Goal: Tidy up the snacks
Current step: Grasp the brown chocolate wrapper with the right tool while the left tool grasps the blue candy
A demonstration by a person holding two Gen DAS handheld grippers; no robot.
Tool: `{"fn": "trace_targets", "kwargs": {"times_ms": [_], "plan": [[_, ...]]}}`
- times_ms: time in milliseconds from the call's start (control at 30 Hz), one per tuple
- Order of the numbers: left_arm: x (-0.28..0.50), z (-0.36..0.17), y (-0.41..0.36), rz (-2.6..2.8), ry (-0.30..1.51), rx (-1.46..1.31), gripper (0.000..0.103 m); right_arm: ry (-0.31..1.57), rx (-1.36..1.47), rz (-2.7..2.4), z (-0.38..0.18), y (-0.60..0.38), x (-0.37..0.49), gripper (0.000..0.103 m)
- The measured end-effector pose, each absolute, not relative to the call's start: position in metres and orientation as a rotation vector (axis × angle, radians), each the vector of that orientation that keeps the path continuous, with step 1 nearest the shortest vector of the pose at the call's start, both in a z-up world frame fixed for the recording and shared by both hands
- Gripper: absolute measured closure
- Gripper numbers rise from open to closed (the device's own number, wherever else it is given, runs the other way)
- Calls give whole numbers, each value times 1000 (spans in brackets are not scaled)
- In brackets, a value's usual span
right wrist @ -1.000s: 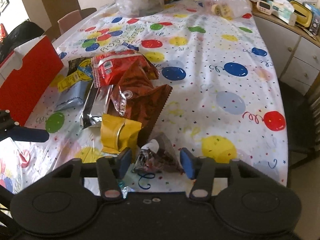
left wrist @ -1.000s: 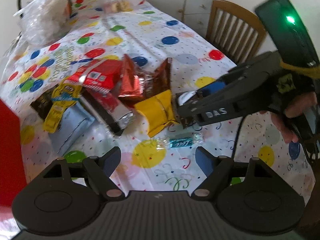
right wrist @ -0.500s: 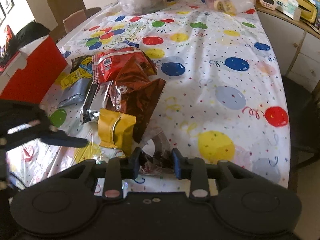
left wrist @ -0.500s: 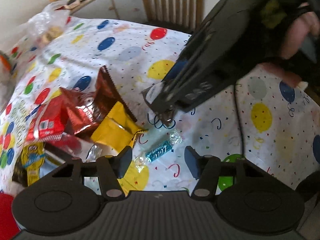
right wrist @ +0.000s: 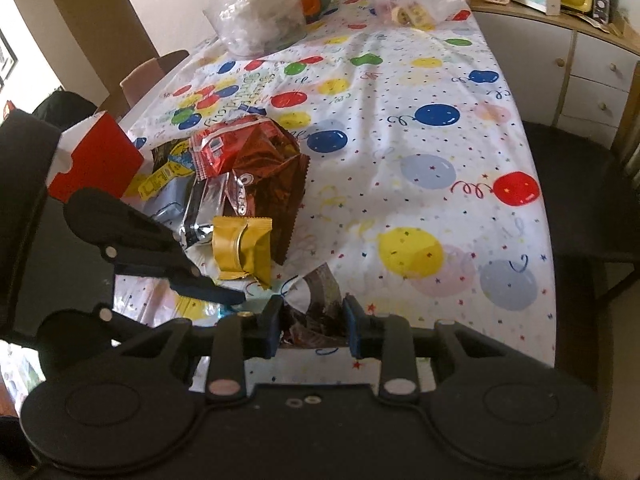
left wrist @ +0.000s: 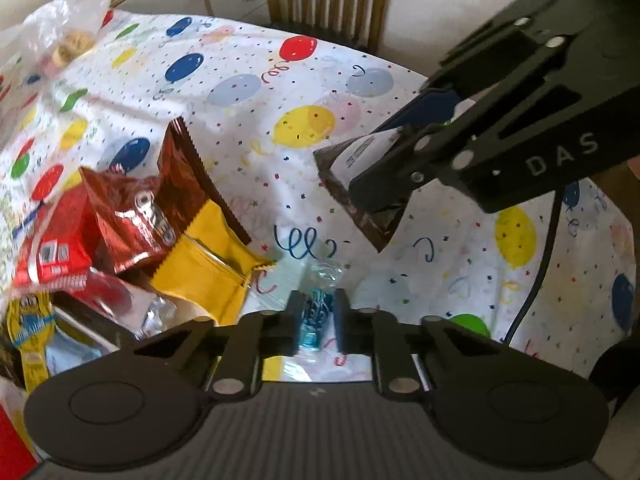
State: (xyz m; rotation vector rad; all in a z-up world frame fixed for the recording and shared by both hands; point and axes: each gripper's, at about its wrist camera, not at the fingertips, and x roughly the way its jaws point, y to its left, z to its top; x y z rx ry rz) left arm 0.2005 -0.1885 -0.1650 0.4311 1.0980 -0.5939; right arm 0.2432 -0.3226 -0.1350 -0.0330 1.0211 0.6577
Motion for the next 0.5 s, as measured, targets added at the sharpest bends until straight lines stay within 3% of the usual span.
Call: {"fn": "trace_targets", "kwargs": {"times_ms": [500], "plan": [[177,-142,-140,-353,1127,79,91,1020,-13,585,-120,-322,210,73]]}}
